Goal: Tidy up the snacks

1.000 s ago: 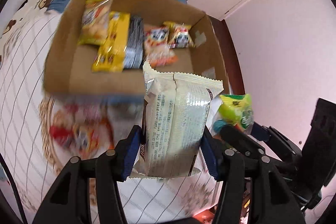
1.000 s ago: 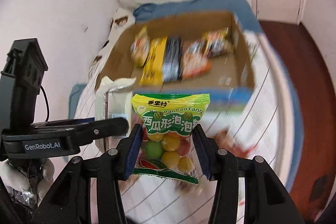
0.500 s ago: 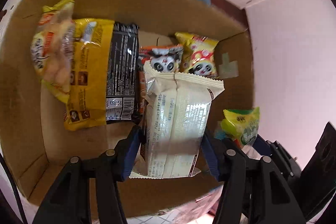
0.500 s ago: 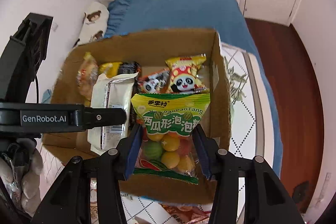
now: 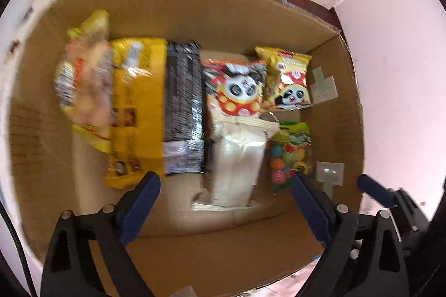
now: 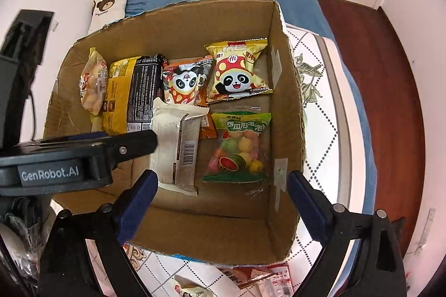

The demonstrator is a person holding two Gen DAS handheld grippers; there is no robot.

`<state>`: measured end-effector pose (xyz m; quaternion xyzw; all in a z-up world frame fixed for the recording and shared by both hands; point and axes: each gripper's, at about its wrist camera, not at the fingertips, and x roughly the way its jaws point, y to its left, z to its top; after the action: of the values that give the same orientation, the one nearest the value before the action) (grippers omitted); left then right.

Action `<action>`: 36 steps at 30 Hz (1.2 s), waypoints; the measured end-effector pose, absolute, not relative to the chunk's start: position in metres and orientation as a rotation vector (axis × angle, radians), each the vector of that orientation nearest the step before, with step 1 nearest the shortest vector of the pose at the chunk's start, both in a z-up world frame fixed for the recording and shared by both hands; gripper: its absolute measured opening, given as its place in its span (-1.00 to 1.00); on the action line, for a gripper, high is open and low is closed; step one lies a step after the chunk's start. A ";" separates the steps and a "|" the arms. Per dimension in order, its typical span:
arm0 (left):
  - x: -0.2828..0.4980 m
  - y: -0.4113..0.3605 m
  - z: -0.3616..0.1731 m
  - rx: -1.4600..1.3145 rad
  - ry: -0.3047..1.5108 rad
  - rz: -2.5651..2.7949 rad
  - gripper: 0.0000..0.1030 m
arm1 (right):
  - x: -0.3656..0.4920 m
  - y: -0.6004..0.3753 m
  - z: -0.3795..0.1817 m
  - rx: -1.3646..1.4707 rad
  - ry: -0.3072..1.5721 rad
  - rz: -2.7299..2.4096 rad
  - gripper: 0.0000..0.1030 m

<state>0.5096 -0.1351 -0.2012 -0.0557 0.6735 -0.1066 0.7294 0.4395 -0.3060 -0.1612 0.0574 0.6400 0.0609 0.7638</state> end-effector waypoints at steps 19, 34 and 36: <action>0.402 -0.087 -0.116 0.013 1.121 -0.114 0.85 | 0.374 -0.291 -0.105 0.104 1.197 0.077 0.87; 0.306 -0.067 -0.072 0.026 0.916 -0.079 0.85 | 0.282 -0.269 -0.038 0.094 0.972 0.070 0.87; 0.297 -0.064 -0.065 0.021 0.898 -0.080 0.85 | 0.273 -0.270 -0.032 0.104 0.955 0.073 0.87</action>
<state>0.2969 -0.0645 -0.0646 0.0103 0.4337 -0.0385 0.9002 0.2729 -0.2697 -0.0320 0.0502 0.4592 0.0353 0.8862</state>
